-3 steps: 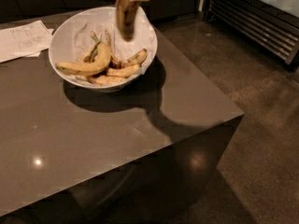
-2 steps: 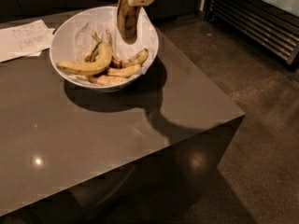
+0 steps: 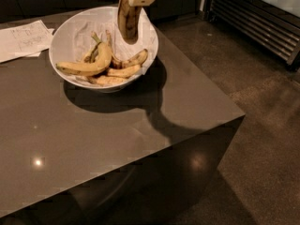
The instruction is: Pick banana from white bowl
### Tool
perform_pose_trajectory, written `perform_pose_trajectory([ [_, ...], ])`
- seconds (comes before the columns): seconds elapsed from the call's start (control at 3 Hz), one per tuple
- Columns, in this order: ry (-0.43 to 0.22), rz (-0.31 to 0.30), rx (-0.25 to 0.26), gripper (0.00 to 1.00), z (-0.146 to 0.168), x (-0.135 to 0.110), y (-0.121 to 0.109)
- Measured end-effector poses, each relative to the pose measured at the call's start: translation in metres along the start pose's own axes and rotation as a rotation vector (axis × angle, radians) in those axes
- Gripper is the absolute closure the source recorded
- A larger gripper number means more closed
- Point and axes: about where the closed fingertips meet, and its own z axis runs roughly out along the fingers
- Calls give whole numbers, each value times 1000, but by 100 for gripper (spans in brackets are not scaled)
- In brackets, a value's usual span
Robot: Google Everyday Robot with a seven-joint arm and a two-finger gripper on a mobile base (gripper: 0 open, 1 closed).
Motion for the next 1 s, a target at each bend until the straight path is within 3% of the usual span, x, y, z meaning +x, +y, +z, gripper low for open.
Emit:
perform_pose_trajectory([
  [1.0, 0, 0, 0, 100, 0, 0, 0],
])
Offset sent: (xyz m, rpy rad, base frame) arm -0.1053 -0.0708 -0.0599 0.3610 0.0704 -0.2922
